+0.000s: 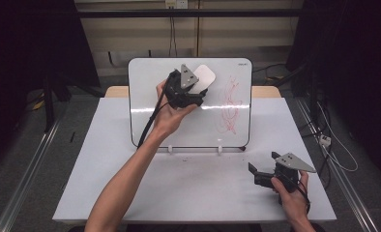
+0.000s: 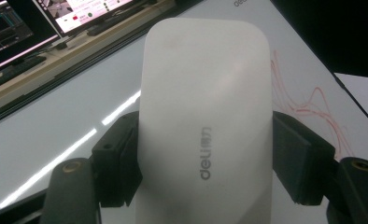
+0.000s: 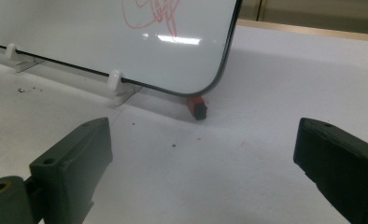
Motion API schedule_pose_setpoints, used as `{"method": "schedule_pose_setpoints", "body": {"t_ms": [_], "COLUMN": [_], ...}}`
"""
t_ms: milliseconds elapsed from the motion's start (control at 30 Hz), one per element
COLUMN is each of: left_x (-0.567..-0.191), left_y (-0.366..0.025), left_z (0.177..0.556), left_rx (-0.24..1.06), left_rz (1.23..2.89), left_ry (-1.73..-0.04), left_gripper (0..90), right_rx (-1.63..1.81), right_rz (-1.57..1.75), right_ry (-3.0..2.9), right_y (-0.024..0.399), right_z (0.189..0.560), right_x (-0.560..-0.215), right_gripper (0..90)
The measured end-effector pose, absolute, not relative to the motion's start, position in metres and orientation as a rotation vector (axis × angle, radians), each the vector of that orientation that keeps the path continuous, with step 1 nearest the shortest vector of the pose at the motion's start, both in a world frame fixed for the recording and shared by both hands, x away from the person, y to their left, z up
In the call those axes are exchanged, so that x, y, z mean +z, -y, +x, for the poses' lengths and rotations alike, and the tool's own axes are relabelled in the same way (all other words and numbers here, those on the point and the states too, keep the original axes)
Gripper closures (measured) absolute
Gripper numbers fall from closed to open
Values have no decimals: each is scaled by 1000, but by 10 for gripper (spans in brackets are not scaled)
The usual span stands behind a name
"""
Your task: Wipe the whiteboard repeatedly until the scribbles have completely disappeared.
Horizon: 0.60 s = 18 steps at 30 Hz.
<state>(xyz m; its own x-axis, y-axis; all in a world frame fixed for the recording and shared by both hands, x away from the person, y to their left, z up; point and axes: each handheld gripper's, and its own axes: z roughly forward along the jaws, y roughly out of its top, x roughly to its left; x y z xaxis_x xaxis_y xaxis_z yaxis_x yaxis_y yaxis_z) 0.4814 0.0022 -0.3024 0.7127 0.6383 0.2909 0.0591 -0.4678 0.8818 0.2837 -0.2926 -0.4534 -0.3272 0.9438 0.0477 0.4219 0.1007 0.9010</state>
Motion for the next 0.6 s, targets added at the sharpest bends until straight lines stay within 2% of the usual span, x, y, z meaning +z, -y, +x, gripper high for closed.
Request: {"method": "schedule_pose_setpoints", "body": {"t_ms": [600], "left_x": [-301], "left_y": [36], "left_z": [492], "left_rx": [835], "left_rz": [1997], "left_ry": [-465], "left_gripper": [309], "right_rx": [1198], "right_rz": [1322], "right_ry": [-1831], "right_y": [290], "right_z": [284], "right_x": [-453], "right_gripper": [46]}}
